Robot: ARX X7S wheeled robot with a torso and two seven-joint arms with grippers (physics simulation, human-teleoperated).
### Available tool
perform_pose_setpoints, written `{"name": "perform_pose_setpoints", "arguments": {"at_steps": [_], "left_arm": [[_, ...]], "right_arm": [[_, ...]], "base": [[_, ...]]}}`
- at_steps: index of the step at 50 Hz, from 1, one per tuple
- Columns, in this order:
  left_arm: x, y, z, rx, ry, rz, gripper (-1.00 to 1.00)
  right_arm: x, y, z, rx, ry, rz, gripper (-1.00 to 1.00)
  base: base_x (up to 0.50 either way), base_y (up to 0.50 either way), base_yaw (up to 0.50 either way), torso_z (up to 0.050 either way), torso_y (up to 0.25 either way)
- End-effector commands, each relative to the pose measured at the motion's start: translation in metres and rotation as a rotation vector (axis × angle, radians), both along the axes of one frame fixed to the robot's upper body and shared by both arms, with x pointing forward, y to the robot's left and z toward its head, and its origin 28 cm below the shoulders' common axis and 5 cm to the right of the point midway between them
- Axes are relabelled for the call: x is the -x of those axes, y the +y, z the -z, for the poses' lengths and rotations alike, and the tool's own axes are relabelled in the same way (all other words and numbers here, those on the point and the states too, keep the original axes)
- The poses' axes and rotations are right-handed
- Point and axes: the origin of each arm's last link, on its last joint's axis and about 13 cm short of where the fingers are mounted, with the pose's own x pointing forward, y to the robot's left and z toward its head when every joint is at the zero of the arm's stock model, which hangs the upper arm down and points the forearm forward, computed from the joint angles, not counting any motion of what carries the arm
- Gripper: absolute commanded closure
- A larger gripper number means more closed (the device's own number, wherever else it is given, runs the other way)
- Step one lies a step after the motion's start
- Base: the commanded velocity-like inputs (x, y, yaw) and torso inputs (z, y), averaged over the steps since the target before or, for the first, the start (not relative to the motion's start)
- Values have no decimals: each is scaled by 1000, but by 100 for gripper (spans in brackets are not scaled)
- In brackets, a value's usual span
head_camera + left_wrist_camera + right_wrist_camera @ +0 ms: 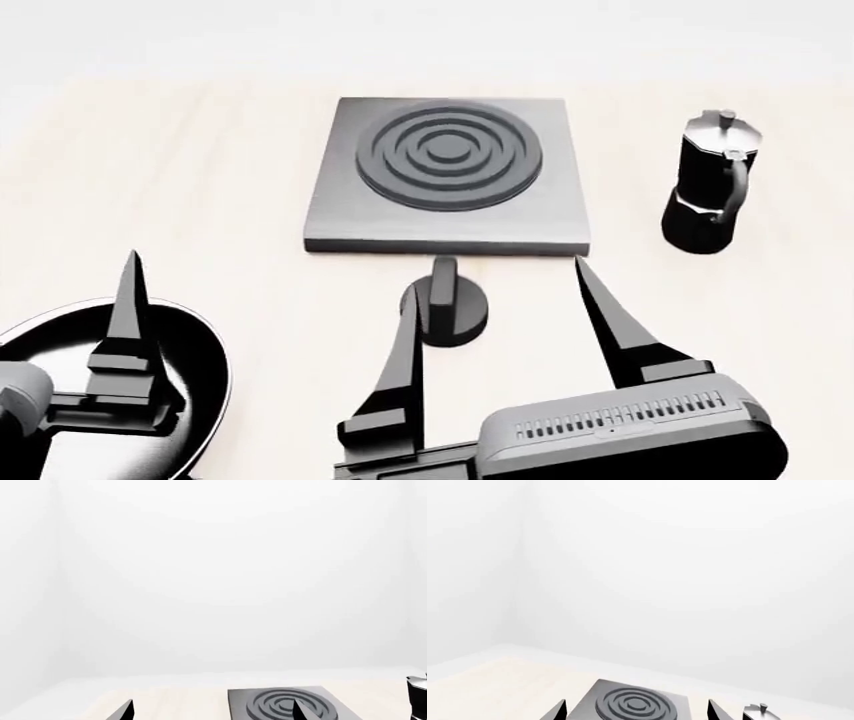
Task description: Turn on the stove.
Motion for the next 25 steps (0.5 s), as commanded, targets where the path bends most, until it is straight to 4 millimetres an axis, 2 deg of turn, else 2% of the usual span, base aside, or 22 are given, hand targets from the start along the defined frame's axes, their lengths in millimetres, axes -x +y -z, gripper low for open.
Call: {"name": "perform_pose_setpoints", "arguments": {"at_steps": [1, 25], "left_arm": [[0, 0, 0, 0, 0, 0, -100], [0, -1, 1, -1, 1, 1, -100]], "right_arm": [[0, 0, 0, 0, 0, 0, -100], [0, -1, 0, 0, -2, 3, -100]], "base": [[219, 0, 0, 0, 0], [219, 0, 0, 0, 0]]}}
